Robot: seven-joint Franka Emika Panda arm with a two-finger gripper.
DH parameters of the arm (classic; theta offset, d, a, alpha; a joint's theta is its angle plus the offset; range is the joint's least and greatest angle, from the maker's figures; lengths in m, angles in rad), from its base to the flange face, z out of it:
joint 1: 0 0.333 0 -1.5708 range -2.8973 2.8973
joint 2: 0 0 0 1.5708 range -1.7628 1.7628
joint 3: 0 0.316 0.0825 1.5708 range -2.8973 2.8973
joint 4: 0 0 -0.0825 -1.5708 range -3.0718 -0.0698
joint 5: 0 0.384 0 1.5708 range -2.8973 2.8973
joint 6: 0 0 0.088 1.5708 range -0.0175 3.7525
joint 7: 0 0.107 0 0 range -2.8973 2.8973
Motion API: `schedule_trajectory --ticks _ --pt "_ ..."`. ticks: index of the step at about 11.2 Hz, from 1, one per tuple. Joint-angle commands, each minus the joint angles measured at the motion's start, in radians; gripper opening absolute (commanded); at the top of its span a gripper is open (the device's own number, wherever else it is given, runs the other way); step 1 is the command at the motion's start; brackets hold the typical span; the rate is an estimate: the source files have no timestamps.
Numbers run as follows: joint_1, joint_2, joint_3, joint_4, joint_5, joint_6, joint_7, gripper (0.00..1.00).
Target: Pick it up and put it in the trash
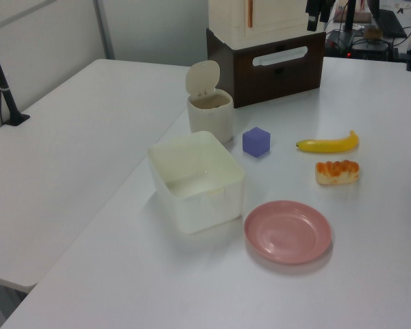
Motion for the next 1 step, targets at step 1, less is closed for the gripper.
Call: schedule_trajectory --ticks 1 --pt "0.015 -0.025 -0.014 -0.030 0.021 -0.008 -0.020 1.00"
